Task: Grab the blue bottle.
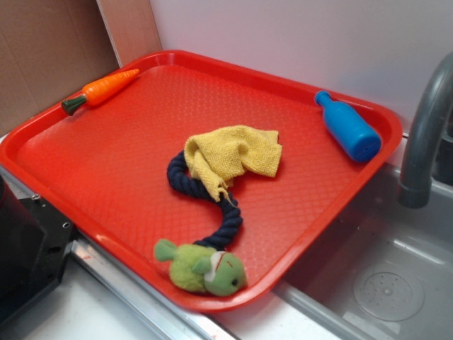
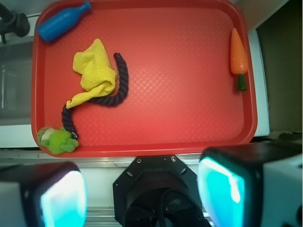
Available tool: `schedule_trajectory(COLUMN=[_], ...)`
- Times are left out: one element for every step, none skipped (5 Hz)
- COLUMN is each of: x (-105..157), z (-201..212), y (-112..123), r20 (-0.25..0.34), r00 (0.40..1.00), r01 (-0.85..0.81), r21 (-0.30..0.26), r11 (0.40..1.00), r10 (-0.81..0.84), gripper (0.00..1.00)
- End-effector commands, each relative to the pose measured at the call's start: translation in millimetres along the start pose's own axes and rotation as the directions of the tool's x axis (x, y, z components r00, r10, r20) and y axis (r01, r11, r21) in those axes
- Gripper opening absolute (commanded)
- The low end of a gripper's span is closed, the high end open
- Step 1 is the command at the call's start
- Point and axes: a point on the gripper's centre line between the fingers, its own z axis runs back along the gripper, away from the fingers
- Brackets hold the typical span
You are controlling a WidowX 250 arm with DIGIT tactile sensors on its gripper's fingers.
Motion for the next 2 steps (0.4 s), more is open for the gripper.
schedule_trajectory(x=[0.0,24.2], z=[0.0,-3.4], y=[0.0,-19.7], r20=[0.0,0.026], r00=[1.0,0.967], r01=[0.0,-0.25], r21=[0.0,-0.057], r11=[1.0,0.966], r10=[0.0,0.252], gripper=[1.0,1.0])
